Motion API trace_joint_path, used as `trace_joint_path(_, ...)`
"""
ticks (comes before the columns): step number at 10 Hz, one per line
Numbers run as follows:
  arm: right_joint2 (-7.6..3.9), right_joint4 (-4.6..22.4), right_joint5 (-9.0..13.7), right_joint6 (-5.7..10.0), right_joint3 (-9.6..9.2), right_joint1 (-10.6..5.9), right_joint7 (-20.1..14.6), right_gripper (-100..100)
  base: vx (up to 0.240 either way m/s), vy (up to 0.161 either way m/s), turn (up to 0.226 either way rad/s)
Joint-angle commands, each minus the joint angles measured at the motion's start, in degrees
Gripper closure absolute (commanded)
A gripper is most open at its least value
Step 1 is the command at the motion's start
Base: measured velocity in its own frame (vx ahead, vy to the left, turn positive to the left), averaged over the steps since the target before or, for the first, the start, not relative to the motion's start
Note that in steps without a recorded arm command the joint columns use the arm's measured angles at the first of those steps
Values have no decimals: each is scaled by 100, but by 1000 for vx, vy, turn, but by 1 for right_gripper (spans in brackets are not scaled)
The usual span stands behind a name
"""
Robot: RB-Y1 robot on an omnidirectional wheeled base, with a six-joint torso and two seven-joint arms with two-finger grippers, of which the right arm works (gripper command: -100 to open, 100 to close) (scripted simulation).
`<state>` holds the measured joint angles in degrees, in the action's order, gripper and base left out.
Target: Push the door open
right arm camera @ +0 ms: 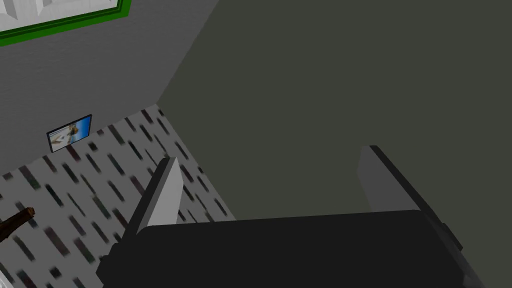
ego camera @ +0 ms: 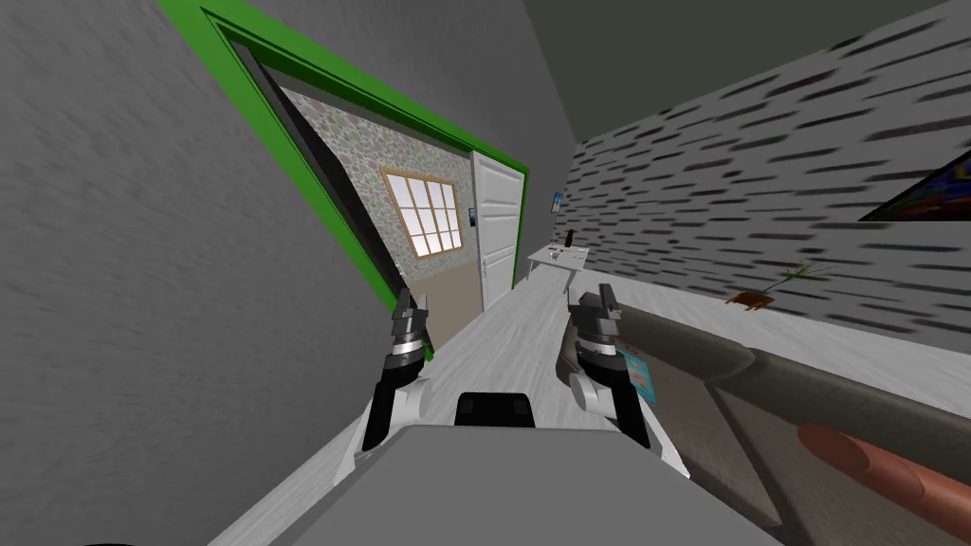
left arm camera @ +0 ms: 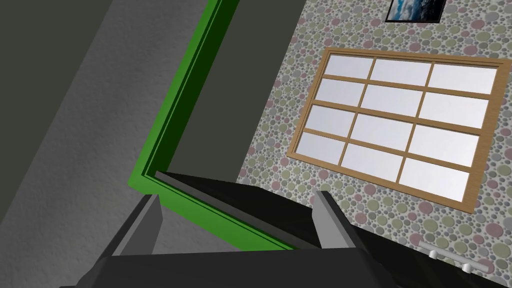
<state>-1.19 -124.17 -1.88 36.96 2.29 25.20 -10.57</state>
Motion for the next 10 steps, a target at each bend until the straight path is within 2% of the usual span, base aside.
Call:
trace_joint_path(1, -64, 197, 82, 36, 11, -82, -124, -100, 113, -44, 166)
trace_joint_path(5, -185, 712, 292, 128, 22, -287, -429, -100, 117, -50, 182)
trace_joint_path(9, -257, 1093, 448, 196, 30, -438, -655, -100, 99, -72, 148)
trace_joint_path(10, -290, 1293, 530, 232, 35, -518, -774, -100, 106, -99, 215)
